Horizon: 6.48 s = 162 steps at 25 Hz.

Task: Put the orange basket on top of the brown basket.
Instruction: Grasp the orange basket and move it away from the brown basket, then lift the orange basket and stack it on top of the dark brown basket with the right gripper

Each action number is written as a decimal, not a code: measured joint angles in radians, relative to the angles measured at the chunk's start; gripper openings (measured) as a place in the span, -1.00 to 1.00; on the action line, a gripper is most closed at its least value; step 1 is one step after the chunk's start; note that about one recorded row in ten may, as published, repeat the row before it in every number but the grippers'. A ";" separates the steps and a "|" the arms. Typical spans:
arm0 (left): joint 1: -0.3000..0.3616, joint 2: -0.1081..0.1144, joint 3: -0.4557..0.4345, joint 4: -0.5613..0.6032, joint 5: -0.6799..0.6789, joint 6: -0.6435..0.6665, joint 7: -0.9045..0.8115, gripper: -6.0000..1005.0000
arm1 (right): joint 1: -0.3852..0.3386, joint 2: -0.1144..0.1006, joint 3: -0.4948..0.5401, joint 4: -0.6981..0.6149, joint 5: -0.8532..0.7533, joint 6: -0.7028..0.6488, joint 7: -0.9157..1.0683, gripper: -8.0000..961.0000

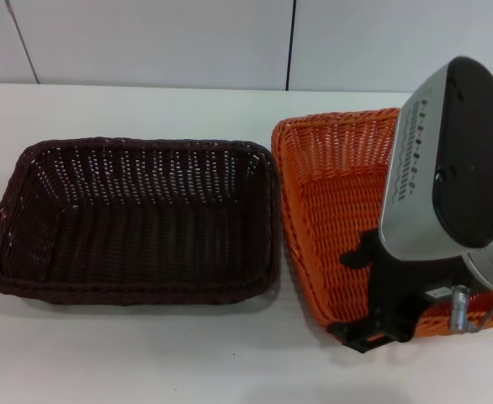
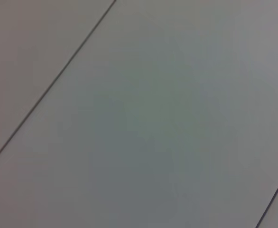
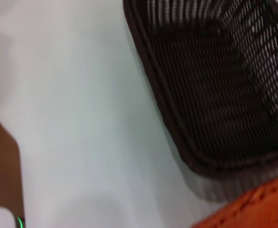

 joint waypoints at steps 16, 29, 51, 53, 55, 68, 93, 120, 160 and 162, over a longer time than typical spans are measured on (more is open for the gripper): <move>0.020 0.001 -0.024 0.012 -0.030 -0.022 -0.002 0.50 | -0.022 0.002 -0.086 -0.062 -0.093 0.051 -0.021 0.53; 0.030 -0.001 -0.055 0.035 -0.039 -0.070 0.000 0.50 | -0.012 0.004 -0.099 -0.180 -0.169 0.028 -0.075 0.47; 0.037 -0.001 -0.102 0.063 -0.040 -0.142 -0.004 0.48 | 0.006 0.008 -0.149 -0.230 -0.215 -0.033 -0.074 0.06; 0.037 -0.001 -0.102 0.062 -0.040 -0.143 -0.004 0.47 | 0.006 0.009 -0.151 -0.230 -0.216 -0.033 -0.074 -0.03; 0.037 -0.001 -0.102 0.062 -0.040 -0.146 -0.006 0.47 | 0.006 0.009 -0.153 -0.225 -0.218 -0.033 -0.074 -0.13; 0.037 0.002 -0.102 0.064 -0.041 -0.147 -0.010 0.47 | 0.010 0.010 -0.176 -0.186 -0.265 -0.059 -0.062 -0.66; 0.026 0.007 -0.102 0.064 -0.042 -0.156 -0.014 0.47 | 0.071 0.003 -0.147 -0.009 -0.433 -0.110 -0.041 -0.69; 0.032 0.008 -0.102 0.087 -0.041 -0.238 0.019 0.47 | 0.033 0.009 -0.338 -0.112 -0.187 -0.671 -0.641 -0.69; 0.001 -0.001 -0.125 0.247 -0.194 -0.305 0.215 0.46 | -0.205 0.001 -0.434 -0.098 -0.253 -0.824 -1.144 -0.69; 0.000 -0.001 -0.125 0.248 -0.195 -0.307 0.215 0.46 | -0.216 0.001 -0.435 -0.097 -0.261 -0.817 -1.157 -0.69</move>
